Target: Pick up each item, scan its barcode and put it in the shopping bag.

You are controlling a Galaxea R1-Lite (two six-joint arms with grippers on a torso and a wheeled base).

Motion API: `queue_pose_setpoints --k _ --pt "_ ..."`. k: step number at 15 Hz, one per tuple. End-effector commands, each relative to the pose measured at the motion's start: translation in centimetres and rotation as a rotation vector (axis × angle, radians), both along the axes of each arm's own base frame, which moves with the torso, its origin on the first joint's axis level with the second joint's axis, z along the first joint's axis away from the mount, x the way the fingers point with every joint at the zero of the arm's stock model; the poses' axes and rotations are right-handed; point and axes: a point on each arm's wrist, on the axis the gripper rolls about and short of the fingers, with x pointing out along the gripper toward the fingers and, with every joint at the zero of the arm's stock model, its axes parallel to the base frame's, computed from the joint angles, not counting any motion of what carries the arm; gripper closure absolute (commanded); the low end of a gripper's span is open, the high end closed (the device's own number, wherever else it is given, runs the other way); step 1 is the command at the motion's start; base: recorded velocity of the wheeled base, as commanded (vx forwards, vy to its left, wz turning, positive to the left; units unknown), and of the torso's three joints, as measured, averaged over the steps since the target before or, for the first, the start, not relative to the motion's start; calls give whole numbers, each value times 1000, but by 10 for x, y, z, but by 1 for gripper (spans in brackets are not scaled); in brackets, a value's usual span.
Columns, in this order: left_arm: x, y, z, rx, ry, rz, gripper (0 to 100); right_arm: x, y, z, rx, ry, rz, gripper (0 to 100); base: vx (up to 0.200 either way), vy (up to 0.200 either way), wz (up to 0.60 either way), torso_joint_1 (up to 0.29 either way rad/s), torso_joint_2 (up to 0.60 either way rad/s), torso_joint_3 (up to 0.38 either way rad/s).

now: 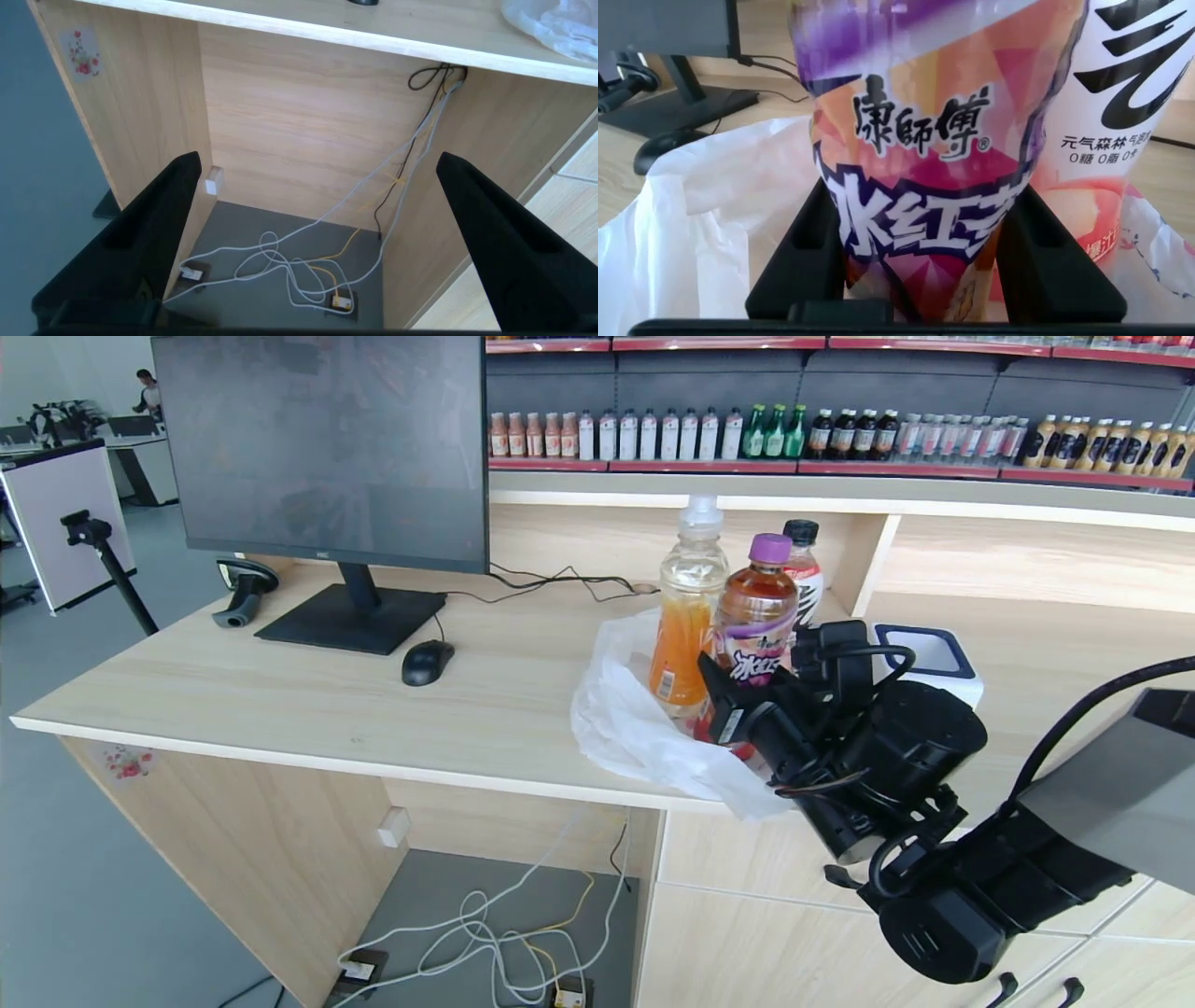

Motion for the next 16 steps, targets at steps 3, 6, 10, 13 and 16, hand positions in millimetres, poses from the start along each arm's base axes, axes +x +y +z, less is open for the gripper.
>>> queue_pose_setpoints --k 3,6,10,13,16 --pt "0 0 0 0 0 1 0 2 2 -10 -16 27 1 100 0 0 0 0 0 0" --pt "0 0 0 0 0 1 0 0 4 -13 -24 39 9 100 0 0 0 0 0 0" --pt "0 0 0 0 0 1 0 -8 14 -15 -29 45 46 100 0 0 0 0 0 0" --pt "0 0 0 0 -2 1 0 -9 14 -15 -26 48 48 100 0 0 0 0 0 0" --pt "0 0 1 0 -5 1 0 -13 11 -19 -36 68 46 100 0 0 0 0 0 0"
